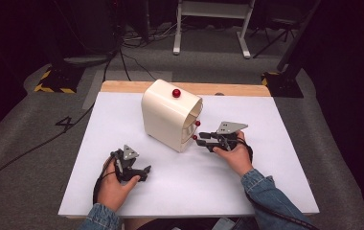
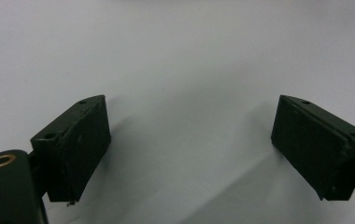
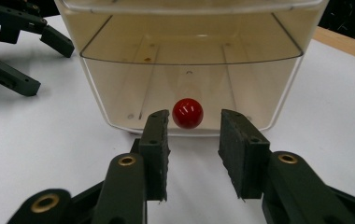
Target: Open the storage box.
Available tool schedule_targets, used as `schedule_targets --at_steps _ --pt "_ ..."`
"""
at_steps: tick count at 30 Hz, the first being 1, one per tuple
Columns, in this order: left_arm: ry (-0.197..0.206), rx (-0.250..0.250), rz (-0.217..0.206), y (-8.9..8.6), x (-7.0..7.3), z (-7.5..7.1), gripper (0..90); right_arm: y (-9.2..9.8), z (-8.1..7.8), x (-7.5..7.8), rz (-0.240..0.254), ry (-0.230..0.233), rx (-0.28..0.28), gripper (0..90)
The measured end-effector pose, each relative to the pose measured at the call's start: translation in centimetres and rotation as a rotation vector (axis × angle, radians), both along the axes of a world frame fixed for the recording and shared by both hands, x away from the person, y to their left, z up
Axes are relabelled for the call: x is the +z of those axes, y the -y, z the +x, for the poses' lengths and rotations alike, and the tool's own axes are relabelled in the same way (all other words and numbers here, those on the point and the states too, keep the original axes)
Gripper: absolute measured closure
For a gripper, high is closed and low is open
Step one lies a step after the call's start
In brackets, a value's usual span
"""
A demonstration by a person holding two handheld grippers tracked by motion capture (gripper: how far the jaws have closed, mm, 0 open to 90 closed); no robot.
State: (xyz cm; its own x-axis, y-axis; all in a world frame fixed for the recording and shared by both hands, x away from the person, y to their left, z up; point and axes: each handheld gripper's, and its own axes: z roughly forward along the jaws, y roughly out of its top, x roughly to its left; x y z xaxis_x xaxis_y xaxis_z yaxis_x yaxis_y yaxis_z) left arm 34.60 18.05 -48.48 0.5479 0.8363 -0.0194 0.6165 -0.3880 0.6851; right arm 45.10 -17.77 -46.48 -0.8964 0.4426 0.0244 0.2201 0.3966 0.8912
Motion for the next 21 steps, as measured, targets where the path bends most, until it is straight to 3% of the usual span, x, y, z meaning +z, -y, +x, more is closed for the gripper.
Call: schedule_targets --at_steps 7,21 --pt "0.0 0.0 0.0 0.0 0.0 0.0 12.0 -0.57 0.13 -0.66 0.037 0.005 0.009 70.2" --pt "-0.003 0.0 0.0 0.0 0.01 0.0 12.0 -0.58 -0.18 -0.68 0.025 0.018 -0.005 74.2"
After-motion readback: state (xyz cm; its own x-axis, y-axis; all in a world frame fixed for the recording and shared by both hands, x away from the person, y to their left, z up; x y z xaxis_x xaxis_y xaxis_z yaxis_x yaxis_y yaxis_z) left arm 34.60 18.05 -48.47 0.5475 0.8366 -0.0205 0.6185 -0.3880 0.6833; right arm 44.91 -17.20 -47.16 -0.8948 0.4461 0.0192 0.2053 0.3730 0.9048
